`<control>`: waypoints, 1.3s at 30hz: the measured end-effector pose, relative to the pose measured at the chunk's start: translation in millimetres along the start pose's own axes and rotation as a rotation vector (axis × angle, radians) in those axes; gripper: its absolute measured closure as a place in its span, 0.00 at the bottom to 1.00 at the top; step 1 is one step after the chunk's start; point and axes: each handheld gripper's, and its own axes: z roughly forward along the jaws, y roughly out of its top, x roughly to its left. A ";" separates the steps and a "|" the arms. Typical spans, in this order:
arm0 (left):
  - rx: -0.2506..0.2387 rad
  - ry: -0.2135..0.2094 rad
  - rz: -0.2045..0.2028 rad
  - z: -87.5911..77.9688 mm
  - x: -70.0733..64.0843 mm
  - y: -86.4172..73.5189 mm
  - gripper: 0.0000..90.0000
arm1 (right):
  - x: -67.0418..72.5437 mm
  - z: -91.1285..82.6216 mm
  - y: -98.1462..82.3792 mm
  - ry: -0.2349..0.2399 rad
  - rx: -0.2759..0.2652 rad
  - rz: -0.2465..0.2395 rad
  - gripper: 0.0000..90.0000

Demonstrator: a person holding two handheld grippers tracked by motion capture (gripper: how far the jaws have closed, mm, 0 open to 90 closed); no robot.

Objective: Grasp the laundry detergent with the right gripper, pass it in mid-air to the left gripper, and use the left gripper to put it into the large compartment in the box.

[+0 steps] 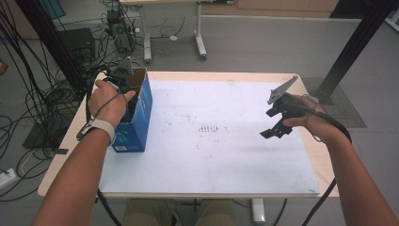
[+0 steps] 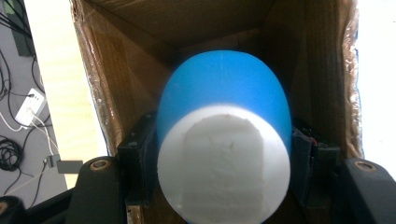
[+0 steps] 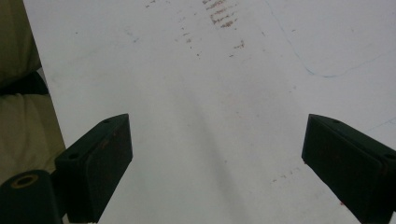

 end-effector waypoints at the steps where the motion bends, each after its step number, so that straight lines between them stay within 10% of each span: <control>1: 0.000 0.001 0.001 0.1 0.0 0.0 0.41 | 0.1 0.0 -0.1 0.000 0.000 0.000 0.10; 39: -0.006 -0.048 0.043 -4.0 8.2 -3.9 0.27 | 5.4 -1.7 -1.7 -0.005 0.015 -0.002 0.09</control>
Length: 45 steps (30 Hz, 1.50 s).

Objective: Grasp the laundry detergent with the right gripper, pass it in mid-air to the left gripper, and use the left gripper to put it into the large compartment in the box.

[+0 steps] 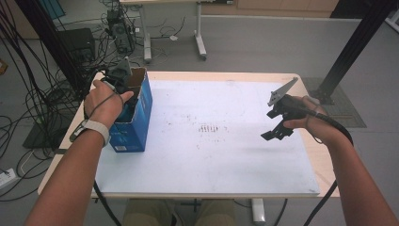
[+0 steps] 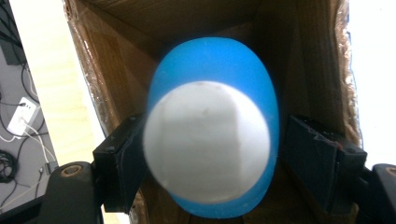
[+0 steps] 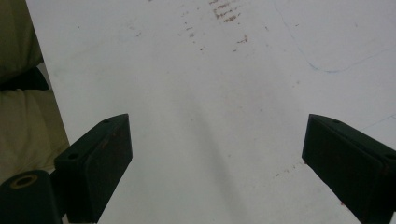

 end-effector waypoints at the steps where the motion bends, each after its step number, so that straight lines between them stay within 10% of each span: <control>1: -0.004 -0.003 -0.004 -0.7 0.8 -0.4 0.27 | 0.4 -0.4 -0.1 0.000 0.003 -0.002 0.09; 25: -0.078 -0.047 0.047 -49.0 6.9 -5.6 0.12 | 8.5 -7.9 0.1 -0.013 0.017 -0.002 0.09; 45: -0.139 -0.095 0.386 -98.5 -54.1 -2.2 0.10 | 14.7 -18.3 0.1 -0.033 0.023 -0.004 0.09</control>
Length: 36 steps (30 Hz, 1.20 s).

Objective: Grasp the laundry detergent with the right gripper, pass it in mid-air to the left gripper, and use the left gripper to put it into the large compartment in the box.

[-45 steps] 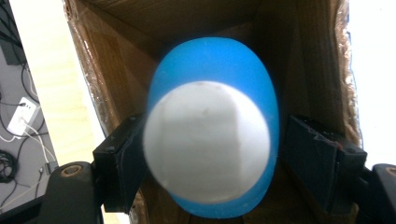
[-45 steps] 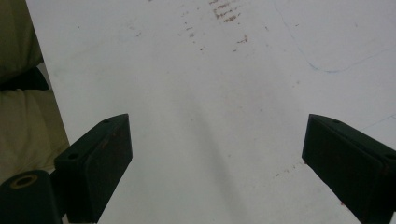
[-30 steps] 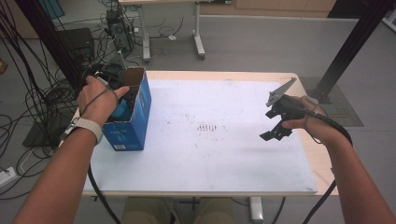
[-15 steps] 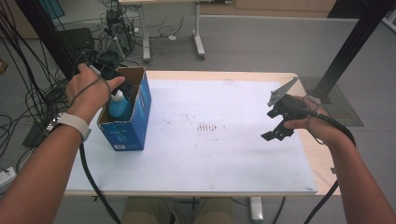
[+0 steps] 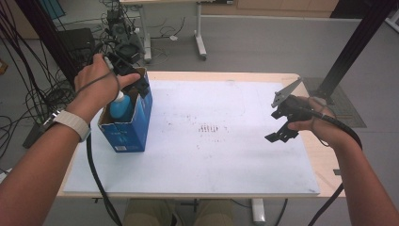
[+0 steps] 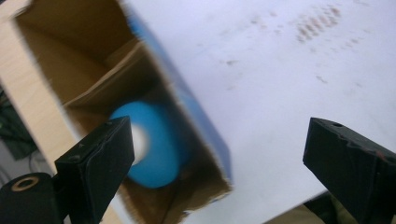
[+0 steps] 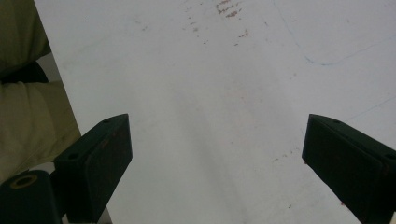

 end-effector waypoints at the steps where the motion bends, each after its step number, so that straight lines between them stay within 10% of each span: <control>1: 0.004 -0.004 0.022 -0.4 -4.1 2.4 0.10 | 0.4 -0.4 -0.3 -0.001 0.000 0.003 0.09; 29: 0.054 -0.093 0.491 26.3 -76.5 27.6 0.09 | 2.6 -0.7 3.5 0.008 0.018 0.008 0.08; 36: 0.062 -0.100 0.486 31.1 -79.0 32.3 0.10 | 0.9 -1.0 4.6 0.005 0.009 0.004 0.08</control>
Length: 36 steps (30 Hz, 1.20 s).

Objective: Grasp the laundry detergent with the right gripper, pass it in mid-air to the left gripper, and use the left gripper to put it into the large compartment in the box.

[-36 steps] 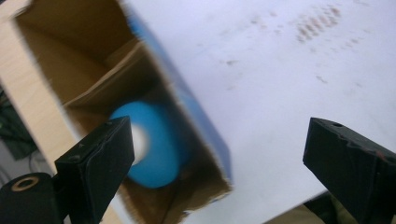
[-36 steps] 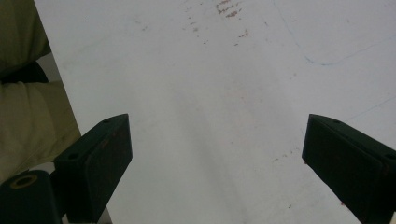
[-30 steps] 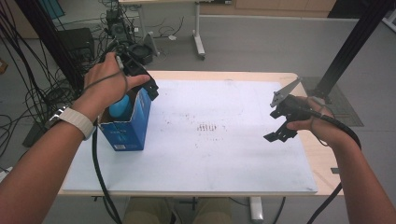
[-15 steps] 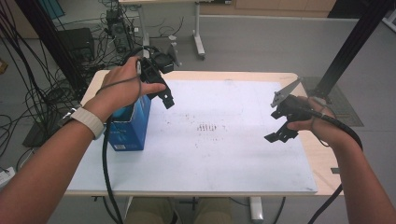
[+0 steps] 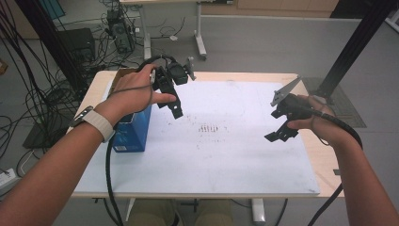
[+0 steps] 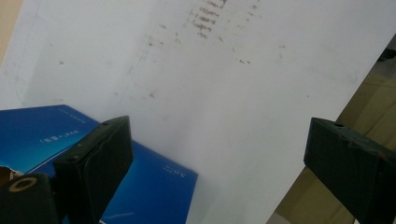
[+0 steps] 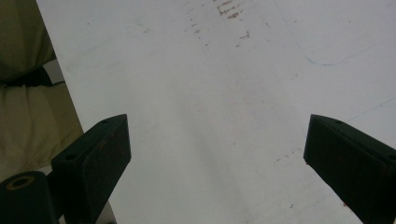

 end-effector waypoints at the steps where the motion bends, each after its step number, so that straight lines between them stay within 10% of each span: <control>1: 0.001 0.003 -0.003 0.4 0.2 0.0 0.10 | 0.5 0.4 0.0 0.002 0.001 -0.001 0.08; 36: -0.011 0.002 -0.025 1.8 5.0 -2.5 0.10 | 3.2 3.3 -4.8 0.001 -0.006 0.006 0.08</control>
